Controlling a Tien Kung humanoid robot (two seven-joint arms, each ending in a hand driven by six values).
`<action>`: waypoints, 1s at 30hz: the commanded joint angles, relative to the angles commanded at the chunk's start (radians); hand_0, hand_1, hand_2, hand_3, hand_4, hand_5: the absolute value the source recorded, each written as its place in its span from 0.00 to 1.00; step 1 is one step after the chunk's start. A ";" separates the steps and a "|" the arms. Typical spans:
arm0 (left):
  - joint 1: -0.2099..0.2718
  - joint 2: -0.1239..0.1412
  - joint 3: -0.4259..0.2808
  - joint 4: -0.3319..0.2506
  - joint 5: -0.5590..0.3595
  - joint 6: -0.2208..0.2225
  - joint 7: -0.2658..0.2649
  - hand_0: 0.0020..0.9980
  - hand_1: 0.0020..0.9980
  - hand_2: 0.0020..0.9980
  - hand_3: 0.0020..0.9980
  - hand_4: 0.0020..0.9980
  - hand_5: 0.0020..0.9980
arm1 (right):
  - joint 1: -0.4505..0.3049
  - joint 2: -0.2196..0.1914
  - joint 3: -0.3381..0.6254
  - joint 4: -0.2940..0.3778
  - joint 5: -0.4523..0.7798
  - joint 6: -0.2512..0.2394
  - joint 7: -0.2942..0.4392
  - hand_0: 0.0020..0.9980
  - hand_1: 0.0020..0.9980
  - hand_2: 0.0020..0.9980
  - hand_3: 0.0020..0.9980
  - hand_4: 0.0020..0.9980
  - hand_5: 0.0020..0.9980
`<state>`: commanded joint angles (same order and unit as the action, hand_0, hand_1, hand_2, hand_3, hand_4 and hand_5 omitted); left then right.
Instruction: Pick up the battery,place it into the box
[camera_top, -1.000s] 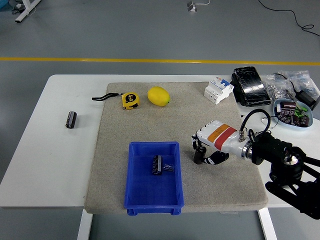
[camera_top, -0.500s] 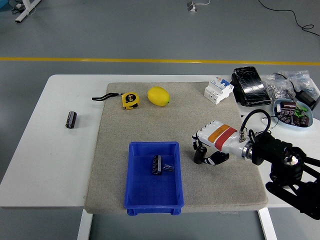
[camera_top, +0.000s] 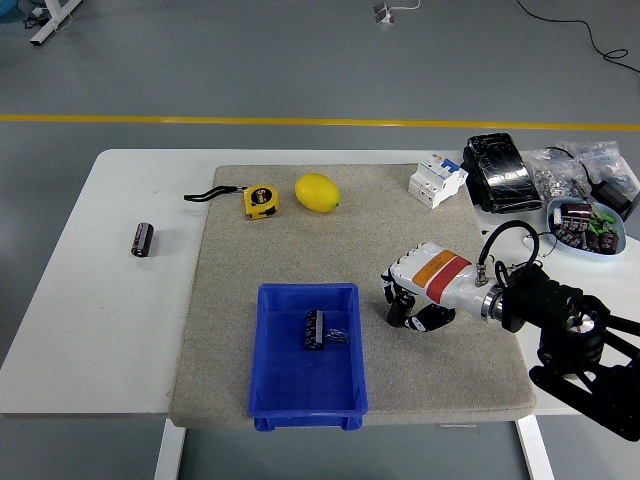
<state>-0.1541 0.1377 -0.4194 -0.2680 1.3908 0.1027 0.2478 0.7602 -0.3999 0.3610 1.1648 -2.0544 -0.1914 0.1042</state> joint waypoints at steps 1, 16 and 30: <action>0.000 0.000 0.000 0.000 0.000 0.000 0.000 0.69 0.64 0.69 0.62 0.63 0.68 | 0.000 0.000 0.000 0.000 0.000 0.003 -0.001 0.28 0.37 0.46 0.47 0.83 0.16; -0.008 0.000 -0.002 0.001 0.003 -0.002 -0.002 0.69 0.64 0.69 0.62 0.63 0.68 | 0.004 -0.003 0.006 -0.003 -0.009 0.006 0.000 0.28 0.37 0.46 0.48 0.80 0.11; -0.010 0.001 0.000 0.001 0.000 -0.002 -0.002 0.69 0.64 0.69 0.62 0.63 0.68 | 0.004 -0.003 0.002 0.000 -0.026 0.022 0.006 0.33 0.38 0.46 0.49 0.77 0.04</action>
<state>-0.1642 0.1387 -0.4193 -0.2669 1.3908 0.1010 0.2458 0.7646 -0.4033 0.3629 1.1653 -2.0800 -0.1694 0.1104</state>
